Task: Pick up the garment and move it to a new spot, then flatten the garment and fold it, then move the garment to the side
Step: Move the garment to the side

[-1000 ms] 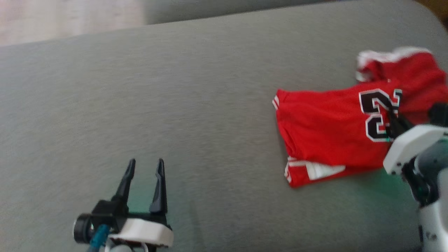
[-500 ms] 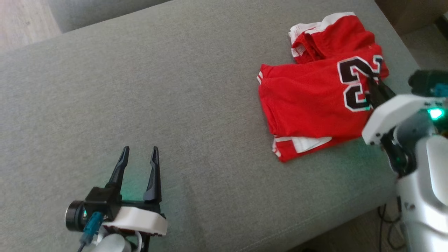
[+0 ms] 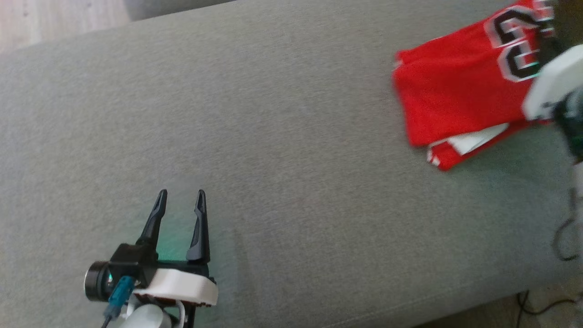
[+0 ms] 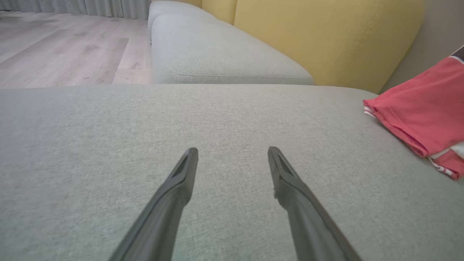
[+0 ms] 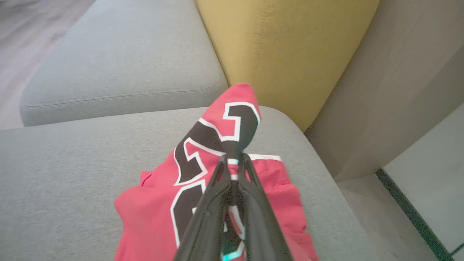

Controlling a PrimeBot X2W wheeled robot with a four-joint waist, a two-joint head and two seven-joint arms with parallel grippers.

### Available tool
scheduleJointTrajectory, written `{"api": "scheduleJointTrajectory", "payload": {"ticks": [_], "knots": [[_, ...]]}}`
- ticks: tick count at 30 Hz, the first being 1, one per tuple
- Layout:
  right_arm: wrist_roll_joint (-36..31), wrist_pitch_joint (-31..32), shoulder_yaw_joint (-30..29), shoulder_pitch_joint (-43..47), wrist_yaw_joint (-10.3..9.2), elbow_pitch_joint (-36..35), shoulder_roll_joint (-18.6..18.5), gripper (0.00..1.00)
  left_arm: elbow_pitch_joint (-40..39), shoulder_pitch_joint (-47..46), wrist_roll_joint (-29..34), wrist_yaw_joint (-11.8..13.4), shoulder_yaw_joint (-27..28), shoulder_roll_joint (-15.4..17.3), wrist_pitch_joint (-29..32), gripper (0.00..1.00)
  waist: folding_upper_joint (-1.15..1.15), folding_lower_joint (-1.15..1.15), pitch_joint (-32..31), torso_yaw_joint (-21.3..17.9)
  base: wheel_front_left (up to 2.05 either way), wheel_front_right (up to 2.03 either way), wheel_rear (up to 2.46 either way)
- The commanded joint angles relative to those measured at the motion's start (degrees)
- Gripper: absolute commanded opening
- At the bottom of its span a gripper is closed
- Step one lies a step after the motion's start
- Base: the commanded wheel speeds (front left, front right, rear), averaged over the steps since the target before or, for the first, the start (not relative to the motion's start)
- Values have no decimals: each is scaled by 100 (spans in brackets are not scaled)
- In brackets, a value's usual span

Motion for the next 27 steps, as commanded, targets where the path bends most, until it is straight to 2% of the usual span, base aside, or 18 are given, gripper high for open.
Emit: {"api": "scheduleJointTrajectory", "payload": {"ticks": [1, 6, 7, 8, 11, 16, 27], "knots": [[-29, 53, -33, -228, 39, -159, -216, 0, -195, -126, 34, 32, 177, 108, -45, 100, 0, 0, 79, 129, 0, 0, 0], [-225, 33, -313, -354, 39, 89, -773, 0, -219, -168, 52, 42, 194, 154, -41, 100, 0, 0, 205, 302, 0, 0, 0], [-286, -43, -377, -382, 39, 152, -820, 37, -222, -174, 54, 44, 194, 164, -36, 100, 0, 0, 218, 323, 0, 0, 0], [-381, -151, -449, -408, 39, 208, -837, 100, -228, -179, 57, 47, 194, 173, -32, 100, 0, 0, 228, 338, 0, 0, 0], [-640, -430, -551, -420, 39, 423, -774, 100, -237, -198, 60, 50, 184, 185, -13, 100, 0, 0, 231, 373, 0, 0, 0], [-731, -983, -549, -430, 39, 620, -436, 100, -231, -230, 69, 60, 140, 172, 25, 100, 0, 0, 162, 402, 0, 0, 0], [-678, -1448, -320, -24, 39, 520, -57, 100, -11, -77, -147, -2, 188, -19, -82, 100, 0, 0, -712, 820, 0, 0, 0]]}}
